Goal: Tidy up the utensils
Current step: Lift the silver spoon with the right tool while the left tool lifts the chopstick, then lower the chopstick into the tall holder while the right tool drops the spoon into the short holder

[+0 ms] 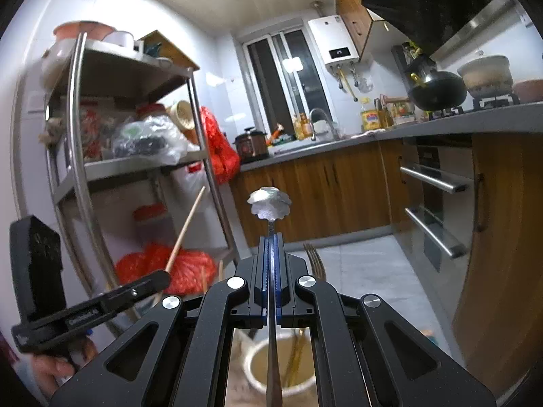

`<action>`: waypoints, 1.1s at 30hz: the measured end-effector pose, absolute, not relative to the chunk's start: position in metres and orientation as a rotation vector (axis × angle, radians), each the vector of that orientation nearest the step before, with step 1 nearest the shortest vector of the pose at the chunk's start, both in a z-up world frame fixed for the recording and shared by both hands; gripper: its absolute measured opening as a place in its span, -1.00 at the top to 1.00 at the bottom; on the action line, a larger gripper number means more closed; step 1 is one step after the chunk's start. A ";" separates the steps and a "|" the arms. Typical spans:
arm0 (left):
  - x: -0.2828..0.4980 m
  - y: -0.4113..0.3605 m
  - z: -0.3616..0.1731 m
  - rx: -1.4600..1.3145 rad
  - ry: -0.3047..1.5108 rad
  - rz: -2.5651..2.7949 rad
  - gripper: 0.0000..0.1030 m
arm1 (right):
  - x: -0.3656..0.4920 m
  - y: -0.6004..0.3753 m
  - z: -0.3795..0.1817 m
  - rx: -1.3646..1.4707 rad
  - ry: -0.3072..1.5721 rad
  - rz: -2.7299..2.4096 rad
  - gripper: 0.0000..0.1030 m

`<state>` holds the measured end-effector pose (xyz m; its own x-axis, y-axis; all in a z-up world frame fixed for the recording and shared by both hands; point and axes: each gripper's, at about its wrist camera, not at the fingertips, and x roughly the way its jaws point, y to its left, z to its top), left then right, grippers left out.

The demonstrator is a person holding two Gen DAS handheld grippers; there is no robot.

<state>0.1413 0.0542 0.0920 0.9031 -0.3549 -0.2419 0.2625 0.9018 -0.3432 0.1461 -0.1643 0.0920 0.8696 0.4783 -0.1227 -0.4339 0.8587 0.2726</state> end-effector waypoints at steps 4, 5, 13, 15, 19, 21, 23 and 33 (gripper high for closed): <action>0.157 0.056 0.086 -0.338 0.260 -0.286 0.89 | 0.163 -0.161 0.089 0.281 0.161 0.485 0.92; 0.160 0.057 0.085 -0.335 0.253 -0.278 0.89 | 0.167 -0.160 0.086 0.291 0.154 0.481 0.92; 0.168 0.049 0.062 -0.258 0.237 -0.205 0.89 | 0.186 -0.161 0.064 0.301 0.166 0.422 0.92; 0.167 0.050 0.059 -0.245 0.239 -0.198 0.88 | 0.188 -0.159 0.060 0.284 0.173 0.413 0.92; 0.159 0.052 0.057 -0.213 0.247 -0.200 0.88 | 0.188 -0.156 0.054 0.263 0.184 0.405 0.92; 0.157 0.051 0.057 -0.192 0.250 -0.203 0.88 | 0.188 -0.156 0.052 0.255 0.195 0.399 0.92; 0.152 0.048 0.055 -0.164 0.265 -0.208 0.88 | 0.184 -0.159 0.049 0.252 0.206 0.394 0.92; 0.134 0.041 0.053 -0.116 0.325 -0.199 0.88 | 0.165 -0.165 0.042 0.219 0.287 0.381 0.92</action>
